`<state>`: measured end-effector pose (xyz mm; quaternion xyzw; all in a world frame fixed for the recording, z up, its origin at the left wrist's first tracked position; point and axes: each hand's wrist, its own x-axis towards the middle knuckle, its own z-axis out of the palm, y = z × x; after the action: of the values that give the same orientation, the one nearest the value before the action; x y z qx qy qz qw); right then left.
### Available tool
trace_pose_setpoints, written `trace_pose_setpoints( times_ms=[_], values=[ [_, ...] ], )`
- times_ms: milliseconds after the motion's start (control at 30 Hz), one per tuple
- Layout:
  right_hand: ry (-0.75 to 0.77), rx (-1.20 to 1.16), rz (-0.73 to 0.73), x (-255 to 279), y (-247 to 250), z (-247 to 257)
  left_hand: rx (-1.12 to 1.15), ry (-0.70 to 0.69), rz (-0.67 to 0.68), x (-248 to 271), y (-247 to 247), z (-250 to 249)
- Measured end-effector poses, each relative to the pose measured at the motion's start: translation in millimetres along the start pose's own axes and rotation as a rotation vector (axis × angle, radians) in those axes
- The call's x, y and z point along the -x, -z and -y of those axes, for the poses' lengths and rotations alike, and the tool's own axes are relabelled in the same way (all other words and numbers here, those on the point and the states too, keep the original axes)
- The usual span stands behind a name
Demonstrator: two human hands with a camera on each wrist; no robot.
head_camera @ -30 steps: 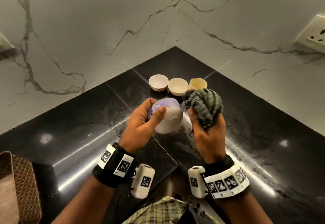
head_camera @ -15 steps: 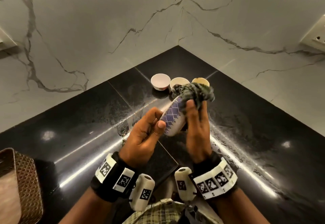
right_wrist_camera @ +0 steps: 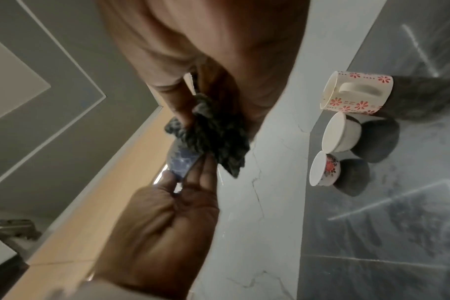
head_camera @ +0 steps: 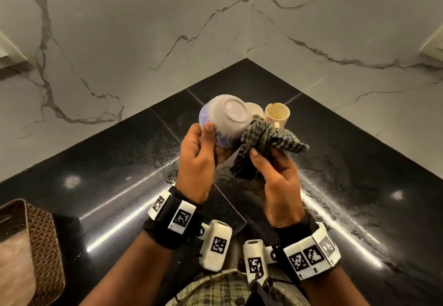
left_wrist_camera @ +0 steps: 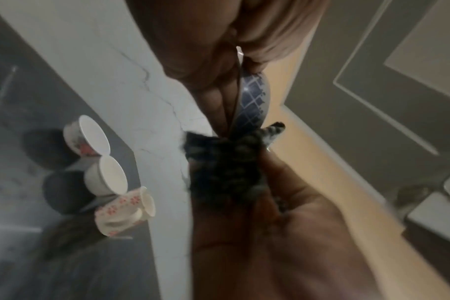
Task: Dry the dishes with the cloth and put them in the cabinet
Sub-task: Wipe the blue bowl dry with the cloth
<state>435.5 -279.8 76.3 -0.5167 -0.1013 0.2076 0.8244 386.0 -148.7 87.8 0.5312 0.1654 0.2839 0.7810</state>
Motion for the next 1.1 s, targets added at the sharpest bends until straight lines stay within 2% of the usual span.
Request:
trace_pose_setpoints(
  times_ms=[67, 167, 200, 267, 333, 400, 433, 500, 567, 633, 700, 733, 800, 867, 967, 1033, 1100],
  values=[
    [0.279, 0.244, 0.026, 2, 0, -5, 0.051, 0.058, 0.011, -1, -3, -2],
    [0.793, 0.759, 0.247, -2, 6, -7, 0.031, 0.067, 0.076, 4, -2, 3],
    [0.865, 0.838, 0.309, -6, 9, -6, 0.008, 0.06, 0.115, 7, 1, 6],
    [0.839, 0.839, 0.277, -11, 11, -2, -0.002, 0.081, 0.204, 13, 8, 9],
    [0.666, 0.672, 0.131, -18, 14, -6, 0.028, 0.124, 0.24, 21, 10, 5],
    [0.478, 0.443, 0.006, -24, 15, -12, 0.048, 0.143, 0.213, 27, 7, 4],
    [0.426, 0.416, -0.024, -26, 14, -14, 0.075, 0.15, 0.194, 28, 5, 5],
    [0.493, 0.57, -0.007, -20, 13, -16, 0.175, 0.168, 0.125, 25, 4, 9],
    [0.689, 0.781, 0.127, -10, 12, -18, 0.278, 0.178, 0.047, 20, 7, 9],
    [0.851, 0.89, 0.295, -2, 11, -19, 0.322, 0.196, 0.074, 17, 12, 6],
    [0.891, 0.848, 0.326, -6, 10, -19, 0.338, 0.187, 0.121, 19, 16, 5],
    [0.842, 0.783, 0.274, -9, 11, -18, 0.366, 0.189, 0.114, 20, 16, 4],
    [0.652, 0.62, 0.092, -14, 13, -19, 0.434, 0.215, 0.052, 22, 15, 2],
    [0.527, 0.563, -0.043, -16, 15, -23, 0.546, 0.231, -0.004, 20, 13, 2],
    [0.539, 0.638, -0.036, -2, 12, -37, 0.616, 0.245, -0.016, 13, 17, -2],
    [0.49, 0.513, 0.007, 7, 0, -33, 0.53, 0.262, 0.018, 10, 24, -2],
    [0.422, 0.316, 0.033, 3, -9, -18, 0.357, 0.274, 0.111, 11, 31, -1]
  ],
)
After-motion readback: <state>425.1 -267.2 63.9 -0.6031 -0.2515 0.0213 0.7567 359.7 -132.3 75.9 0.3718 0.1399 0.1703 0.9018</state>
